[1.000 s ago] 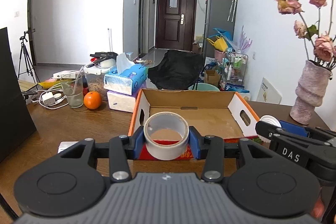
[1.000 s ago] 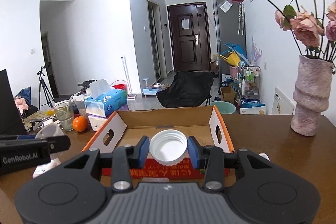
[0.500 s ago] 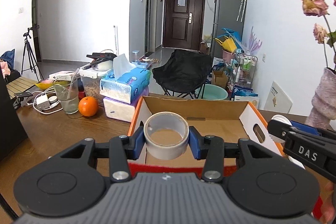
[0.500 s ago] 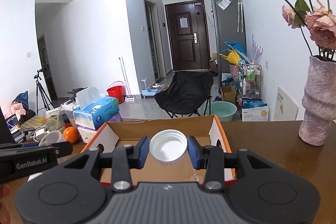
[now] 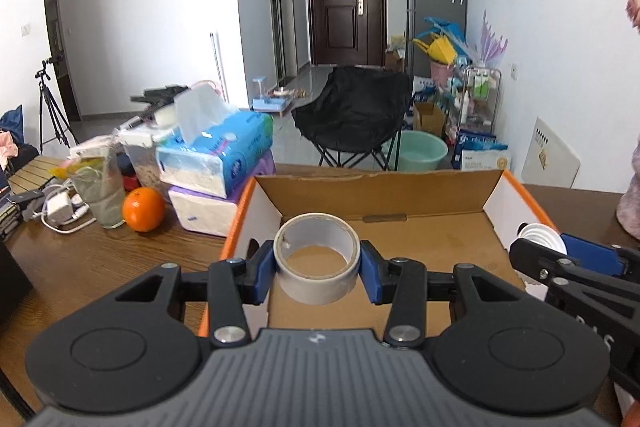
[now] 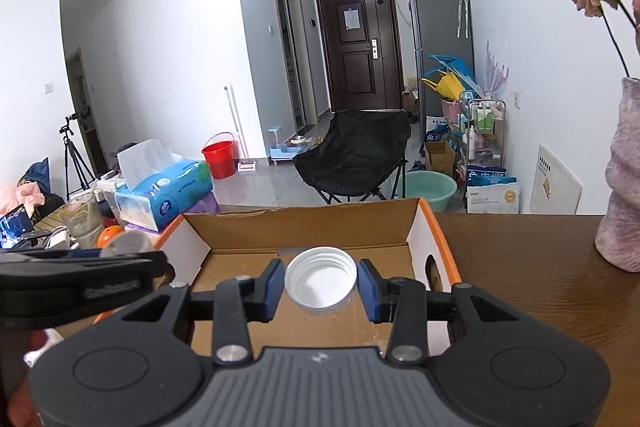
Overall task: Organize rigid objects
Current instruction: 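Carry the tape roll and white cap with both tools into the cardboard box, then open both tools to release the tape roll and cap, then withdraw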
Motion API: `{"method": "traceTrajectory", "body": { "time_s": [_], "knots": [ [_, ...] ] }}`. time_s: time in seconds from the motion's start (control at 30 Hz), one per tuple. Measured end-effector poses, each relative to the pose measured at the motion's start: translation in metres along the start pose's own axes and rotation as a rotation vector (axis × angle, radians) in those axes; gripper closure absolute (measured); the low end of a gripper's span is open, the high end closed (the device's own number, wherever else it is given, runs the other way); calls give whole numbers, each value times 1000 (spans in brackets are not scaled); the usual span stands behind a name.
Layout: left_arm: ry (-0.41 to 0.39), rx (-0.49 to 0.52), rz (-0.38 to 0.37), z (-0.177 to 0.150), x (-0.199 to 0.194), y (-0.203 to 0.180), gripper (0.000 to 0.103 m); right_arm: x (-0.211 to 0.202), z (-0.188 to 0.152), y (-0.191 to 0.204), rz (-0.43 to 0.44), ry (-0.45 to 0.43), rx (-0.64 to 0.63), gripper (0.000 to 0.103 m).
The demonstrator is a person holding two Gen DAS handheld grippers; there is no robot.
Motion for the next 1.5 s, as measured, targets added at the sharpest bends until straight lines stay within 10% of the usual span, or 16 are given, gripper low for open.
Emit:
{"method": "traceTrajectory", "body": {
  "time_s": [0.73,0.87,1.03,1.5],
  "knots": [
    [73,-4,58,-26,54,6,57,64,-32,0,-39,59,-20,64],
    [44,-16,72,-22,46,10,24,61,-30,-4,-62,62,-16,17],
    [-14,-44,99,-11,33,20,0,53,-23,-12,-74,47,27,0],
    [-42,-92,83,-5,5,44,0,13,-8,-15,-63,-24,47,0]
  ]
}}
Point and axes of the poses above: each gripper's, at about its wrist camera, not at the fingertips, and x roughly the way its jaws point, y to its left, z to its top, the point moved 8 cm from there along x, roughly the way its jaws point, and after that the axes turned 5 degrees about -x, right-handed, at the moved point
